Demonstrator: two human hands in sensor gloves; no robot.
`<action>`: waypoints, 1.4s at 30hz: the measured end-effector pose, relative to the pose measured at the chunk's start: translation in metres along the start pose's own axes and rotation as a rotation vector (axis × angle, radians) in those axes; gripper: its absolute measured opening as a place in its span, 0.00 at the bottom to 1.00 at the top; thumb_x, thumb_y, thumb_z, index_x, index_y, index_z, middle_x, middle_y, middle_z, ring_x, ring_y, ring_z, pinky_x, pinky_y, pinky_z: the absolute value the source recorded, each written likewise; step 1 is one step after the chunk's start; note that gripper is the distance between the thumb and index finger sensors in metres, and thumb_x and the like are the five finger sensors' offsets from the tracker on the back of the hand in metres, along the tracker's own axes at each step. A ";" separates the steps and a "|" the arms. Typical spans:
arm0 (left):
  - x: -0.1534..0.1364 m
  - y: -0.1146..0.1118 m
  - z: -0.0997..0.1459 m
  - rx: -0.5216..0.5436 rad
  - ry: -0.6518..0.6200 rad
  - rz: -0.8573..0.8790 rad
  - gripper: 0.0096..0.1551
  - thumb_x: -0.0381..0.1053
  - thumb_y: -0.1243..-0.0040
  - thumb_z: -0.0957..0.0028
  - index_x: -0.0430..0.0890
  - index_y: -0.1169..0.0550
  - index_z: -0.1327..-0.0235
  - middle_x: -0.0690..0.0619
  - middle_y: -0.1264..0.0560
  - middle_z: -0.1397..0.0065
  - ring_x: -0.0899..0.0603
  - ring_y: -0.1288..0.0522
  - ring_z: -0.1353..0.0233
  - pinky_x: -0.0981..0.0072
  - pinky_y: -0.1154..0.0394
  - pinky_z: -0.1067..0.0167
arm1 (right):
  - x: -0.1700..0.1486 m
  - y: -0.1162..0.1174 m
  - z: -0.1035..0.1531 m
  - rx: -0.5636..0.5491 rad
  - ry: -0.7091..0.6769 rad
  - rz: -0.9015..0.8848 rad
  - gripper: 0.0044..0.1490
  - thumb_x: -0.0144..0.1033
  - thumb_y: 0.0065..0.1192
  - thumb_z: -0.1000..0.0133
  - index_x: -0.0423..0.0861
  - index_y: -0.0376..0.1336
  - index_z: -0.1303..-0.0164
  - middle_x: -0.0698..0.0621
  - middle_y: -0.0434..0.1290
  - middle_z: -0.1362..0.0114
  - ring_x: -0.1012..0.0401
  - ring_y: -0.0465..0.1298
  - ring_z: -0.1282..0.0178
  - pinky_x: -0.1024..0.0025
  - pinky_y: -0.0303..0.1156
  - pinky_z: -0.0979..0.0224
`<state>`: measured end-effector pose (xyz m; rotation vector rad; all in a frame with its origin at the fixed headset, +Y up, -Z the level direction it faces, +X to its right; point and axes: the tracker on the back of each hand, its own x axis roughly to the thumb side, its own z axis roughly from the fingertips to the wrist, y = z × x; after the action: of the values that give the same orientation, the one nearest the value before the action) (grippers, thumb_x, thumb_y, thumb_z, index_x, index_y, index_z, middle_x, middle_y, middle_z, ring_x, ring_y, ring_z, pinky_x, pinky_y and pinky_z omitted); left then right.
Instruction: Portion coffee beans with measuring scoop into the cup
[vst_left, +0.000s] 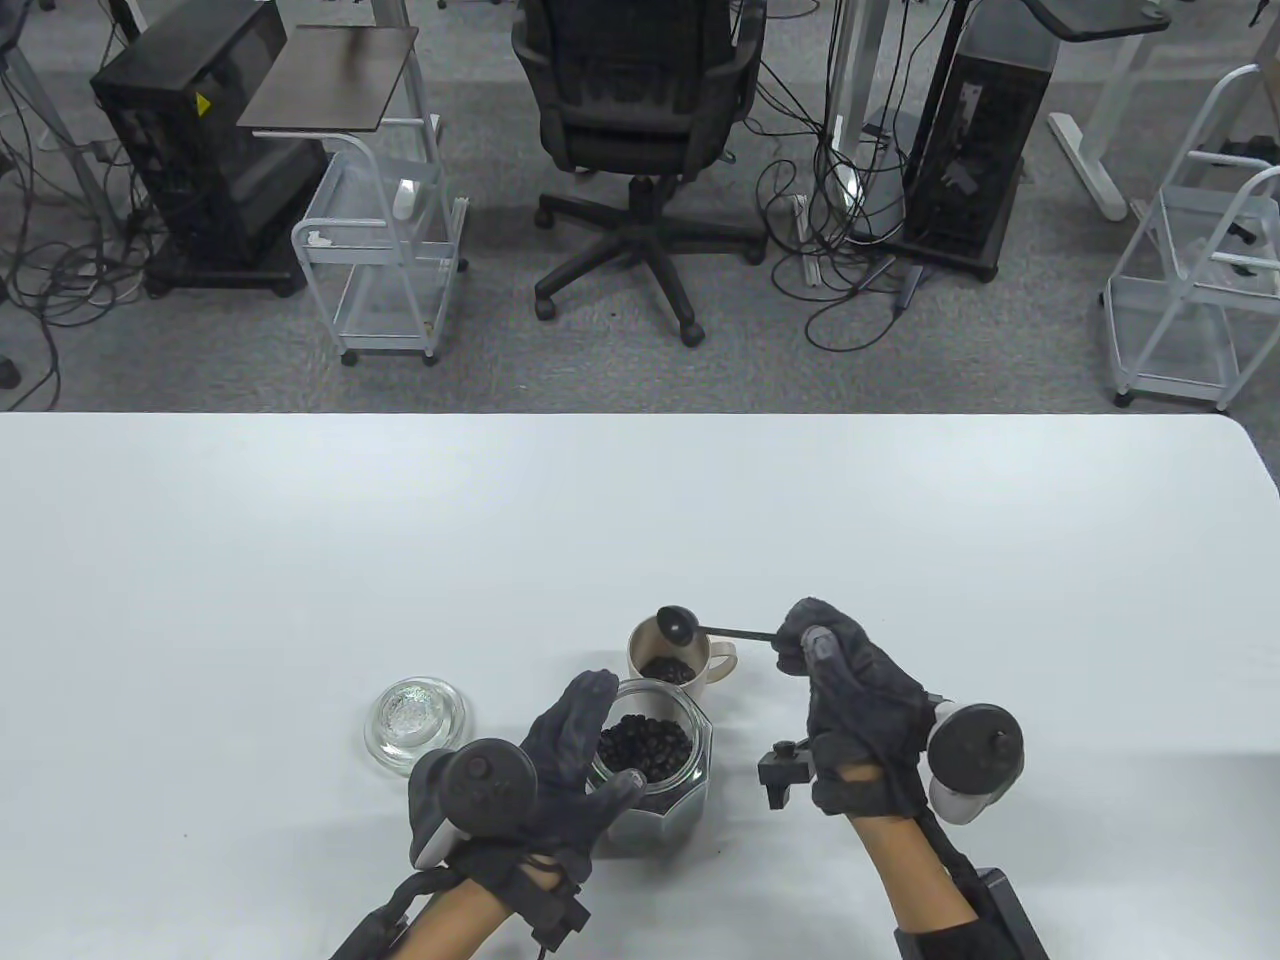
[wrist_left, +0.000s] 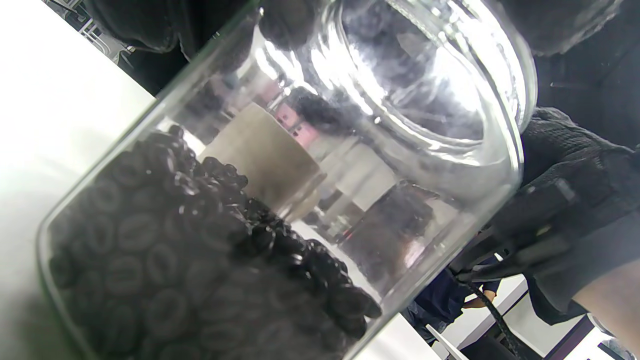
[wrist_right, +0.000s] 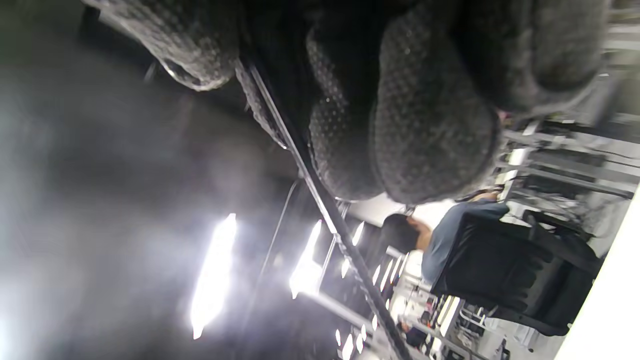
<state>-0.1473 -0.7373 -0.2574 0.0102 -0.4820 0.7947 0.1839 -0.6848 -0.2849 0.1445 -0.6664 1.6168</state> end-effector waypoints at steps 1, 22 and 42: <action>0.000 0.000 0.000 0.000 0.000 0.001 0.58 0.77 0.54 0.54 0.46 0.51 0.19 0.42 0.49 0.14 0.24 0.40 0.19 0.28 0.40 0.30 | -0.001 -0.004 0.000 -0.041 0.045 -0.066 0.26 0.44 0.59 0.43 0.40 0.71 0.45 0.37 0.81 0.49 0.42 0.85 0.59 0.46 0.76 0.52; -0.001 0.000 0.000 -0.003 0.001 0.004 0.58 0.77 0.54 0.54 0.46 0.51 0.19 0.42 0.49 0.14 0.24 0.39 0.19 0.28 0.40 0.30 | 0.047 0.050 0.020 0.456 -0.404 0.231 0.23 0.44 0.58 0.43 0.42 0.72 0.48 0.39 0.80 0.51 0.42 0.83 0.60 0.45 0.74 0.51; -0.001 0.000 0.001 -0.003 0.004 0.005 0.58 0.77 0.54 0.54 0.46 0.52 0.19 0.42 0.49 0.14 0.24 0.39 0.19 0.28 0.40 0.30 | 0.002 0.056 0.017 0.524 0.203 0.088 0.23 0.40 0.62 0.44 0.38 0.74 0.49 0.34 0.81 0.54 0.43 0.85 0.69 0.48 0.77 0.59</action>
<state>-0.1481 -0.7382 -0.2572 0.0048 -0.4793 0.7992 0.1261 -0.6919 -0.2885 0.3315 -0.0834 1.8339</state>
